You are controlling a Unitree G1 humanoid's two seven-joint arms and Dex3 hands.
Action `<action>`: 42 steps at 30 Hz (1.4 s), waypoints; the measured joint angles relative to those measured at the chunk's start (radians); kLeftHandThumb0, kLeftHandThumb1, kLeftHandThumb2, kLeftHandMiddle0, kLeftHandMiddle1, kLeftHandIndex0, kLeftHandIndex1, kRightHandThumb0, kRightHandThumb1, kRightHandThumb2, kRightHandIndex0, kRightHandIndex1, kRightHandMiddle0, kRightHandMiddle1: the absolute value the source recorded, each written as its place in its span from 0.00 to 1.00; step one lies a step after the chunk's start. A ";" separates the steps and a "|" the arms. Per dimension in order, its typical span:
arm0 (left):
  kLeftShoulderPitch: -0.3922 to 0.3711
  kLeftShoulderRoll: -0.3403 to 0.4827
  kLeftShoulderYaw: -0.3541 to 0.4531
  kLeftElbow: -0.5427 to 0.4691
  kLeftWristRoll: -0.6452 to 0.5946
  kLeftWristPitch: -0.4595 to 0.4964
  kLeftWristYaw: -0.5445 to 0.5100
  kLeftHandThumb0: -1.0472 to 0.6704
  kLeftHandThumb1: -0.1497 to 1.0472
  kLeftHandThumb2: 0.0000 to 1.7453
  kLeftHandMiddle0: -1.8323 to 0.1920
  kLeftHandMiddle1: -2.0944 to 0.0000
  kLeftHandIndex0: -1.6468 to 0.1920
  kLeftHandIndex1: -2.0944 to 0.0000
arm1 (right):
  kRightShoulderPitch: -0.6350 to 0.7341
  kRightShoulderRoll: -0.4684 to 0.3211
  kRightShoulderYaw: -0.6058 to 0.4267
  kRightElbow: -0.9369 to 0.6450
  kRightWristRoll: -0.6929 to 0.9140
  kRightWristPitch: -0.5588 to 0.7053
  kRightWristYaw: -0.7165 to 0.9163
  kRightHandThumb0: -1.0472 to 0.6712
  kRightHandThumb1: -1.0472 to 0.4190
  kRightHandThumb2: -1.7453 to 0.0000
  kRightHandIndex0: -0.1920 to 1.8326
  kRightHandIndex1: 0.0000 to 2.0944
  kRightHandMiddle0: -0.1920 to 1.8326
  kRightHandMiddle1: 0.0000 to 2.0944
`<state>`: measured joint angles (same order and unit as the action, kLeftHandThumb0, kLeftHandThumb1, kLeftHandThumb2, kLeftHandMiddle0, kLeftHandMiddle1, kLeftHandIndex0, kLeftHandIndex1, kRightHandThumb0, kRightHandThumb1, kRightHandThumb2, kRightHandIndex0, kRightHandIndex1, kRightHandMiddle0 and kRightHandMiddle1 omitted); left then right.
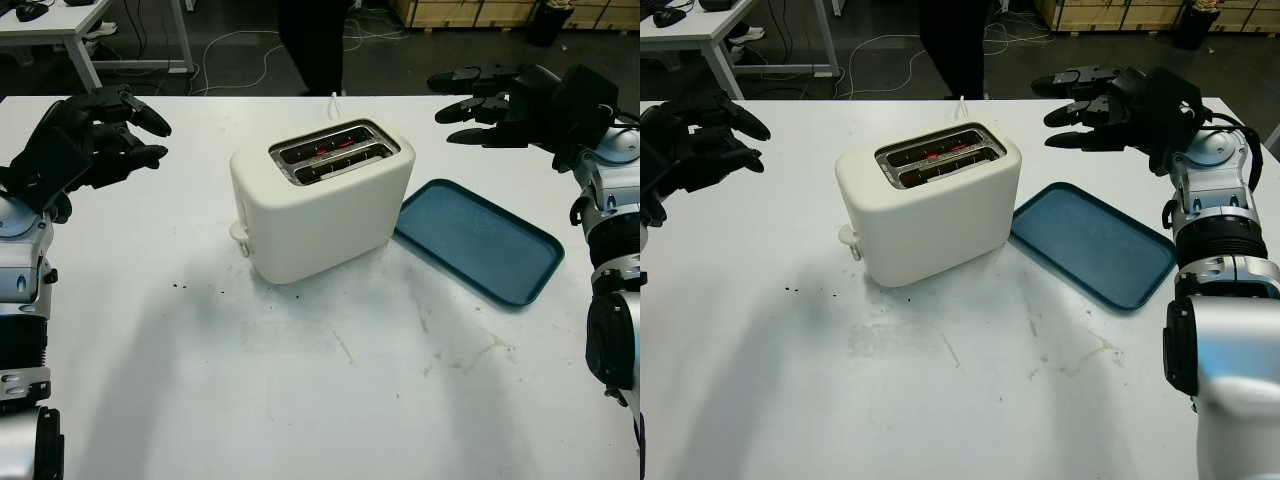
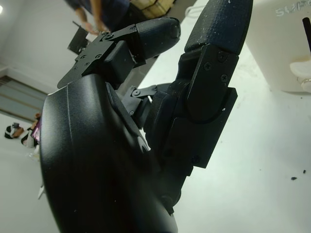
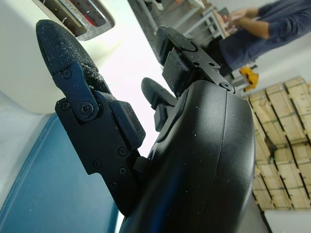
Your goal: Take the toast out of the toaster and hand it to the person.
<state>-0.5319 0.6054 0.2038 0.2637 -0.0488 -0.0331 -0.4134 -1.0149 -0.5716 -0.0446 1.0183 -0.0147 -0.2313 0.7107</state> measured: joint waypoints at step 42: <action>-0.007 0.000 0.000 0.014 0.000 -0.002 0.000 0.00 0.86 0.00 0.58 0.36 0.57 0.44 | 0.000 0.000 0.000 -0.001 0.002 0.001 0.000 0.12 0.24 1.00 0.22 0.35 0.38 0.00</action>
<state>-0.5386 0.6054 0.2041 0.2777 -0.0491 -0.0347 -0.4134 -1.0148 -0.5717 -0.0447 1.0172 -0.0126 -0.2303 0.7106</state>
